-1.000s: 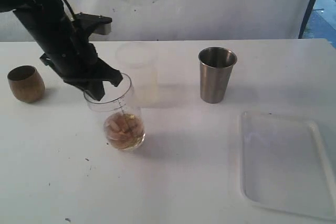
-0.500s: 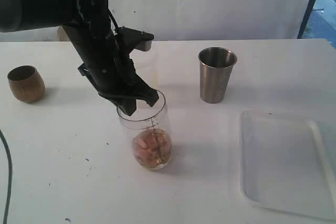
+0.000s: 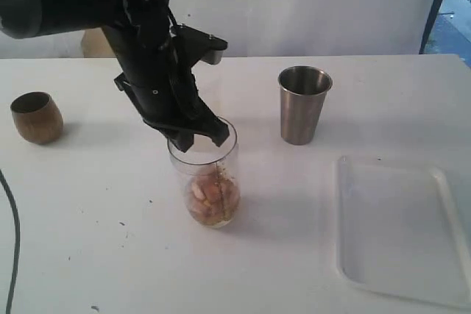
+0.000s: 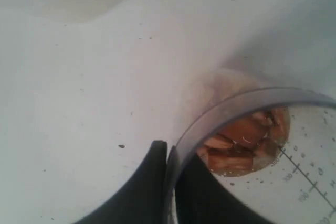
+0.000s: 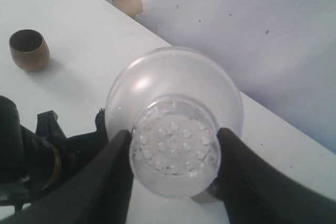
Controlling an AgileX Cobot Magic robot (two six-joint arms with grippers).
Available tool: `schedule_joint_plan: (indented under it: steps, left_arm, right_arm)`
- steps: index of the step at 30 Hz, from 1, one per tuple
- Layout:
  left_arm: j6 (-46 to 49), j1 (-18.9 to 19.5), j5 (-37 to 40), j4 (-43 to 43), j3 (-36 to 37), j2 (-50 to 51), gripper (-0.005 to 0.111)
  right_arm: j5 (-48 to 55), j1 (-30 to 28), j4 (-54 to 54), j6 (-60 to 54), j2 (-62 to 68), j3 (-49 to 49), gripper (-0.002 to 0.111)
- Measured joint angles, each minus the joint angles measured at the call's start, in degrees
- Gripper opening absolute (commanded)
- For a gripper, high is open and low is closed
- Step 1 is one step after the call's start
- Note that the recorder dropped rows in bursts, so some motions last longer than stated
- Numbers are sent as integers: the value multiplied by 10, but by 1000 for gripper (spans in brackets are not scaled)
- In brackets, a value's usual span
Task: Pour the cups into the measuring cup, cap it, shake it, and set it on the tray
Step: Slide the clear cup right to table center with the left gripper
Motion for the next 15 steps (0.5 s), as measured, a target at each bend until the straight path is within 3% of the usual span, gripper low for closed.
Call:
schedule_joint_plan:
  steps: [15]
  left_arm:
    - [-1,-19,-4,8,-5,17,0]
  right_arm:
    - [0,0,3,0,0,0,0]
